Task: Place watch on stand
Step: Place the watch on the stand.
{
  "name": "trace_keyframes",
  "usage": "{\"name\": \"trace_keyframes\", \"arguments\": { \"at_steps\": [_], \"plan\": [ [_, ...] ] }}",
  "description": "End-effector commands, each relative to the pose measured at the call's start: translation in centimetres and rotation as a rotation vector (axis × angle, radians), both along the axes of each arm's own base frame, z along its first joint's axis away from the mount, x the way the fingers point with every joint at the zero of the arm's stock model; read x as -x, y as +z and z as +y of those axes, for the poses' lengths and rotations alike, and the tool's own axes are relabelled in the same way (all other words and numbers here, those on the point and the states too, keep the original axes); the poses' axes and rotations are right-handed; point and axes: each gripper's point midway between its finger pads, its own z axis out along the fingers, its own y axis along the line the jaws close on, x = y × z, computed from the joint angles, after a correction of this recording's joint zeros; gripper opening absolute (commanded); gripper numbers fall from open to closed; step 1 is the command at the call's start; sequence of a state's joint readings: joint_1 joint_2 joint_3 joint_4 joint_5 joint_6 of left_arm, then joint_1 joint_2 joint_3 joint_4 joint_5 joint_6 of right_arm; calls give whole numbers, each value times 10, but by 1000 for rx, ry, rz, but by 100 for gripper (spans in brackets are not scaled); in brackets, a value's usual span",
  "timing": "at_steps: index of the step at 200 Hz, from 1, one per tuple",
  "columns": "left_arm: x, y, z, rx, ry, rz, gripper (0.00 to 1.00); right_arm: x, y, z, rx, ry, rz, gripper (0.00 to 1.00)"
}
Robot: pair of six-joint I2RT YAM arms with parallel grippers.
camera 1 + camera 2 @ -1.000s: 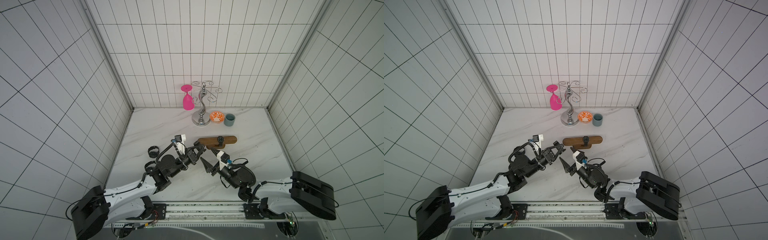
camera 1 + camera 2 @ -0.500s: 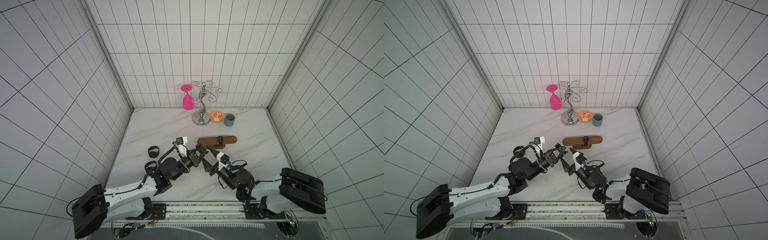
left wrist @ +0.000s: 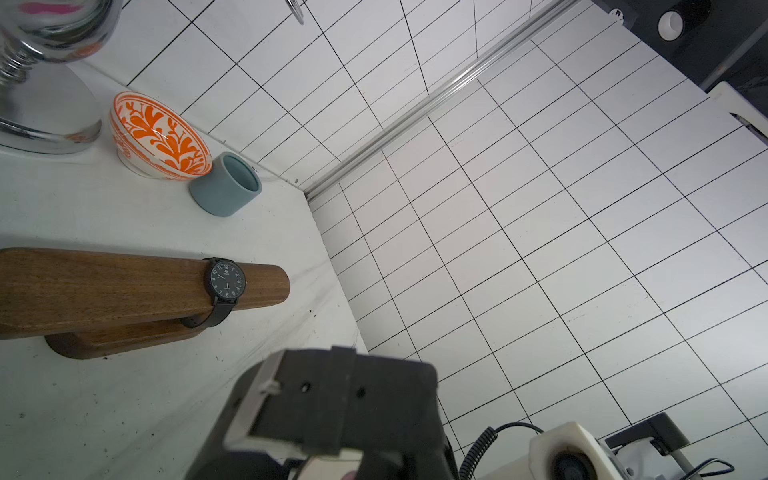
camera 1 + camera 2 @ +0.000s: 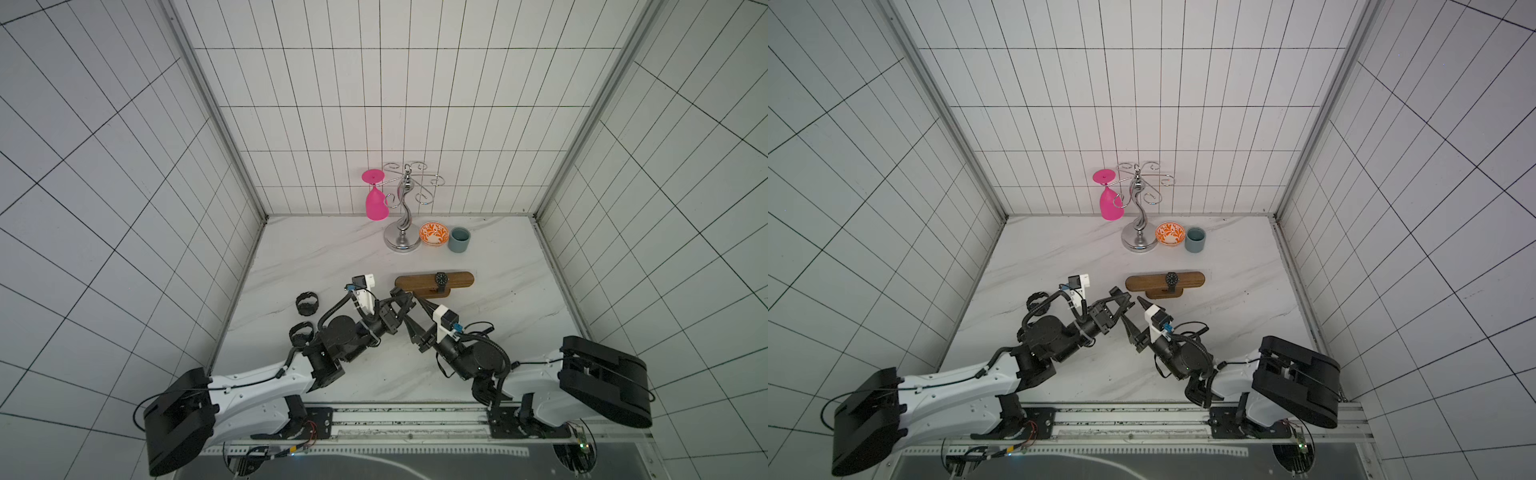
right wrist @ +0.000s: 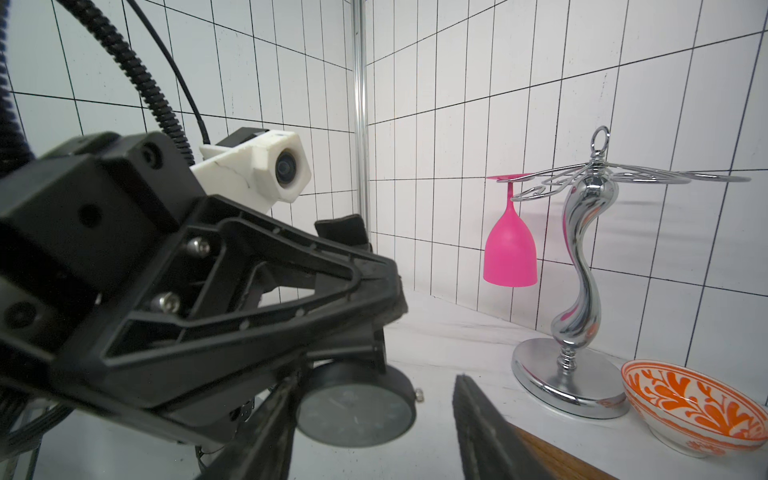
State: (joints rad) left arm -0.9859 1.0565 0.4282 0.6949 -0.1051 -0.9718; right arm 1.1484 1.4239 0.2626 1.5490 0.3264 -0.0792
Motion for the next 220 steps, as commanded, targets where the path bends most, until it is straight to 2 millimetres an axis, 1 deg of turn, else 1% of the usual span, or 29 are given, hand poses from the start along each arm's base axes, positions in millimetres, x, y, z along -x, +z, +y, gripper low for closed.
{"name": "trace_keyframes", "arguments": {
  "at_steps": [1,48,86,132,167,220],
  "plan": [
    [0,12,0,41,12,-5,0,5,22,0,-64,7,-54,57],
    [1,14,-1,48,8,-10,0,7,19,4,-53,26,-54,56],
    [0,13,0,51,10,-6,0,9,19,9,-32,43,-61,53],
    [1,13,0,53,11,-4,0,8,20,9,-41,35,-54,49],
    [1,13,0,51,12,-10,0,6,20,4,-50,14,-41,48],
    [-3,13,2,23,39,-25,0,6,18,2,-30,14,-19,44]
  ]
}}
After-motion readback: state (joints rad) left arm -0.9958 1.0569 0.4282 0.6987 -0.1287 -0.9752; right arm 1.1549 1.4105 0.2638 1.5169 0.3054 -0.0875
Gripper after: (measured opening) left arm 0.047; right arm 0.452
